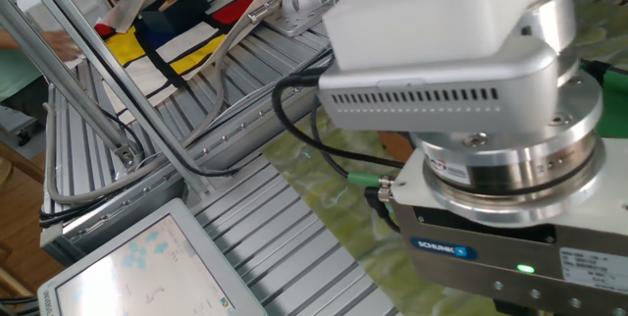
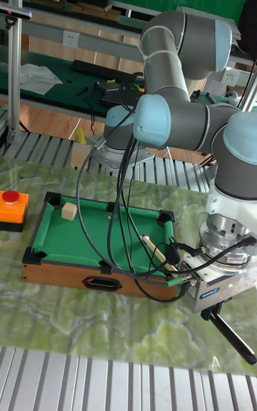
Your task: Hit the pool ball
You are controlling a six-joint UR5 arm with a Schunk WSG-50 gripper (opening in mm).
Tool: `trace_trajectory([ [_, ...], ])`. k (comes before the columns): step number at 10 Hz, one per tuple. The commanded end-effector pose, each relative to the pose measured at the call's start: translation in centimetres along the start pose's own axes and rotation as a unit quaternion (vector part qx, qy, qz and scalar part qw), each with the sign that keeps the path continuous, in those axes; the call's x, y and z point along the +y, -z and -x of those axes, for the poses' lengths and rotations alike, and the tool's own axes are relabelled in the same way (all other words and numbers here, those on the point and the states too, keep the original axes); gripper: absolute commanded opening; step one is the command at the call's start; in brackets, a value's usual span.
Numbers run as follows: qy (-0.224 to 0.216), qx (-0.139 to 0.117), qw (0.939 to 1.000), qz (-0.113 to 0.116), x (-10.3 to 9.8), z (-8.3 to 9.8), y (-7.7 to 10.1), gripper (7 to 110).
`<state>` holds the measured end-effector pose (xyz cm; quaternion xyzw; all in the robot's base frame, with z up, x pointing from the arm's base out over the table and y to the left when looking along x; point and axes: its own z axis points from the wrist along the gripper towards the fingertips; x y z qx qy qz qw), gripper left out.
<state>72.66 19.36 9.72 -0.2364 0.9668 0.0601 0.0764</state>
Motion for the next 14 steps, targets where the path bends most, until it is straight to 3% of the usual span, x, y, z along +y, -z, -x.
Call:
trace_trajectory([
  [1,-0.005,-0.01,0.9999,0.01,0.6,0.4,0.4,7],
  [6,-0.002,-0.008,1.0,-0.001,-0.1,0.4,0.3,7],
  [14,-0.004,-0.009,0.9999,0.014,0.7,0.9,1.5,7],
])
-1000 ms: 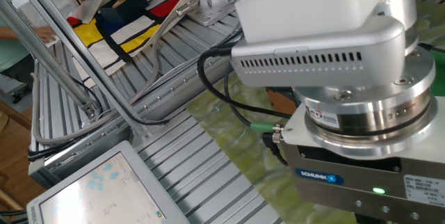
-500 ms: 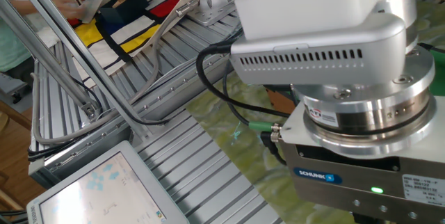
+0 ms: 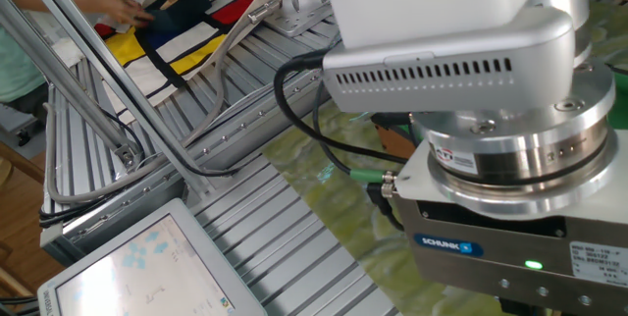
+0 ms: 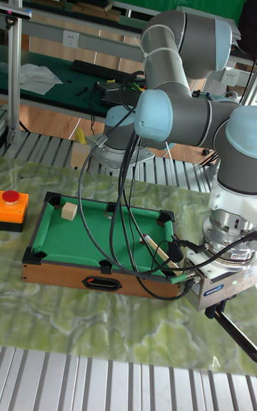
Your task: Hit the pool ball
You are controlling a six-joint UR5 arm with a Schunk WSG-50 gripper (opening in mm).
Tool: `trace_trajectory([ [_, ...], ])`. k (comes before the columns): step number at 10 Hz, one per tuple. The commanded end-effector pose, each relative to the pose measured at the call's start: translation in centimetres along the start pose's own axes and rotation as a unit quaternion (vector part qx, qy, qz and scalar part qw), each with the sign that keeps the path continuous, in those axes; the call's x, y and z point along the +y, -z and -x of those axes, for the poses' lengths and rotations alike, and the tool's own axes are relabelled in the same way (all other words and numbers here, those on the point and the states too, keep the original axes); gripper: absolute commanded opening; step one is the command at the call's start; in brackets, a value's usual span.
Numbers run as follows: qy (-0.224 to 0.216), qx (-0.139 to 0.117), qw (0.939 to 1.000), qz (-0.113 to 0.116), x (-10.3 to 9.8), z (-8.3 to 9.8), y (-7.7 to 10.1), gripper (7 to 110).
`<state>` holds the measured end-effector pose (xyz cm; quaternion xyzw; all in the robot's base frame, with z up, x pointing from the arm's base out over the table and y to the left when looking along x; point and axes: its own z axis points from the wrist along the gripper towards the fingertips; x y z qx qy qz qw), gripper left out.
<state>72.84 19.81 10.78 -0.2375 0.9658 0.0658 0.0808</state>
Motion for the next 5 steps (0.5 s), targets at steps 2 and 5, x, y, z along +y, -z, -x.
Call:
trace_trajectory([
  [2,-0.005,-0.003,0.9999,0.012,0.27,0.59,0.88,7],
  [5,-0.005,-0.002,0.9999,0.011,0.18,0.52,0.77,7],
])
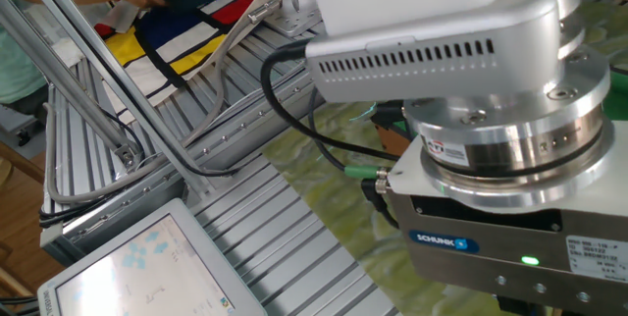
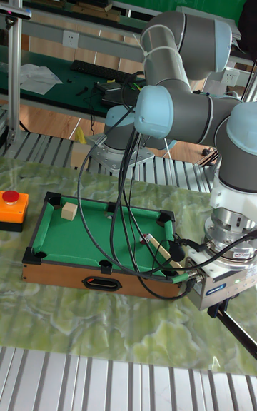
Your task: Hit the pool ball
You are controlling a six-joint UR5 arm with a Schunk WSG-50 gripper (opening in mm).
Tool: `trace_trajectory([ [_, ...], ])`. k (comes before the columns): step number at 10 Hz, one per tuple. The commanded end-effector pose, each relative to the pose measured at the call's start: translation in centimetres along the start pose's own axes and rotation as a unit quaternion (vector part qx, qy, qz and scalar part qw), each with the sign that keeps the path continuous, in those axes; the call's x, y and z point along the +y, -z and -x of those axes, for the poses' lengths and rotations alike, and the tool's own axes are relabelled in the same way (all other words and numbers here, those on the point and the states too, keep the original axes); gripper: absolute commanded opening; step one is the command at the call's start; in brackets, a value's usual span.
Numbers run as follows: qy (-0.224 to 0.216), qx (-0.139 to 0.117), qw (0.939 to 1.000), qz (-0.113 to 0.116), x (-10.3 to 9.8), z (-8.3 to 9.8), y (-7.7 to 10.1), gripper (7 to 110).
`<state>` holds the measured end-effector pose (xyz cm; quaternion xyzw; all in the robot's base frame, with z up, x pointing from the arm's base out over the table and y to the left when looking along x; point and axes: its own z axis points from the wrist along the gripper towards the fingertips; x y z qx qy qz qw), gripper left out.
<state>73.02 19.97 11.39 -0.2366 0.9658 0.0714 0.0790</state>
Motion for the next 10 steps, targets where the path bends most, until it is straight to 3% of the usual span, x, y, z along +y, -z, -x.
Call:
trace_trajectory([
  [1,-0.003,0.003,1.0,0.005,0.1,-0.1,0.3,7],
  [2,-0.001,0.025,0.9996,-0.015,-0.9,-1.2,0.3,7],
  [3,0.0,0.068,0.9963,-0.053,-2.8,-3.3,0.6,7],
  [4,-0.011,0.092,0.9929,-0.075,-3.8,-4.5,1.0,7],
  [7,-0.019,0.098,0.9933,-0.058,-3.0,-4.8,0.9,7],
  [10,-0.01,0.064,0.9976,-0.024,-1.3,-3.2,0.5,7],
])
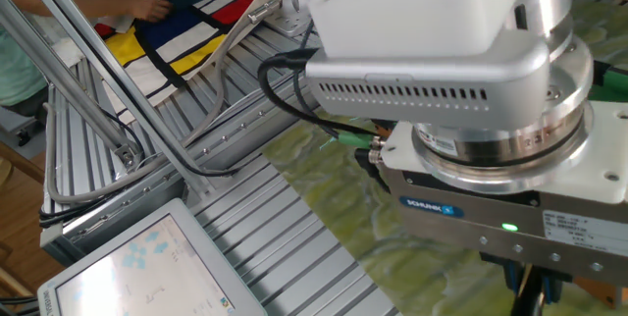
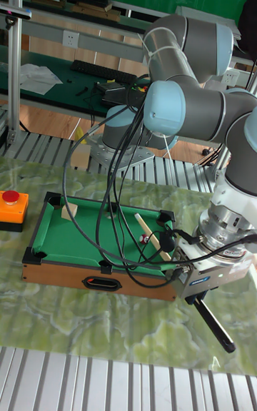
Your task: Hit the pool ball
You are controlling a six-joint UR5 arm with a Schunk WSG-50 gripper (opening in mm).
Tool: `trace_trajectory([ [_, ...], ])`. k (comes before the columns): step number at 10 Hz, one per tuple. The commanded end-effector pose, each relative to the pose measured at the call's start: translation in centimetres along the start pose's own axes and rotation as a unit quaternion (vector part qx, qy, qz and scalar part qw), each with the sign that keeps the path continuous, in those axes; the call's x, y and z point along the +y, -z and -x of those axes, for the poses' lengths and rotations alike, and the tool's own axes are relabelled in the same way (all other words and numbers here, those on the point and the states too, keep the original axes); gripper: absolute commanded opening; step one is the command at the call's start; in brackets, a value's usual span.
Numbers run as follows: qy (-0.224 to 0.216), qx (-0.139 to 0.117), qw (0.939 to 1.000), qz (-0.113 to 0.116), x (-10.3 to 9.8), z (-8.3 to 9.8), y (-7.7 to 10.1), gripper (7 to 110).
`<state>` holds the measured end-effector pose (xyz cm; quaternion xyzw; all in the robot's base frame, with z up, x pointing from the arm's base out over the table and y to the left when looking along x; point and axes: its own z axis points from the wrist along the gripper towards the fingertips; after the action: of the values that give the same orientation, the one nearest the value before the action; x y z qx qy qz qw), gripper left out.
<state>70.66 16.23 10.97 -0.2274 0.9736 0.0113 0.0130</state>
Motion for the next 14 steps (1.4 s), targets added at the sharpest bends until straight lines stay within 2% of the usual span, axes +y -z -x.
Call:
trace_trajectory([
  [1,-0.001,-0.012,0.9998,0.016,0.7,0.6,0.2,7],
  [2,0.0,-0.001,1.0,0.006,0.2,0.0,0.1,7],
  [3,-0.005,0.005,0.9999,0.008,0.3,-0.3,0.1,7],
  [7,0.011,-0.045,0.995,0.089,4.0,2.7,0.7,7],
  [9,0.019,-0.079,0.987,0.139,4.6,6.6,0.4,7],
  [10,0.026,-0.08,0.9882,0.128,3.4,7.5,-0.3,7],
  [11,0.025,-0.083,0.9883,0.126,3.1,8.0,-0.9,7],
  [12,0.02,-0.079,0.9902,0.114,2.4,7.9,-1.2,7],
  [14,0.016,-0.091,0.9904,0.103,1.9,8.4,-1.0,7],
])
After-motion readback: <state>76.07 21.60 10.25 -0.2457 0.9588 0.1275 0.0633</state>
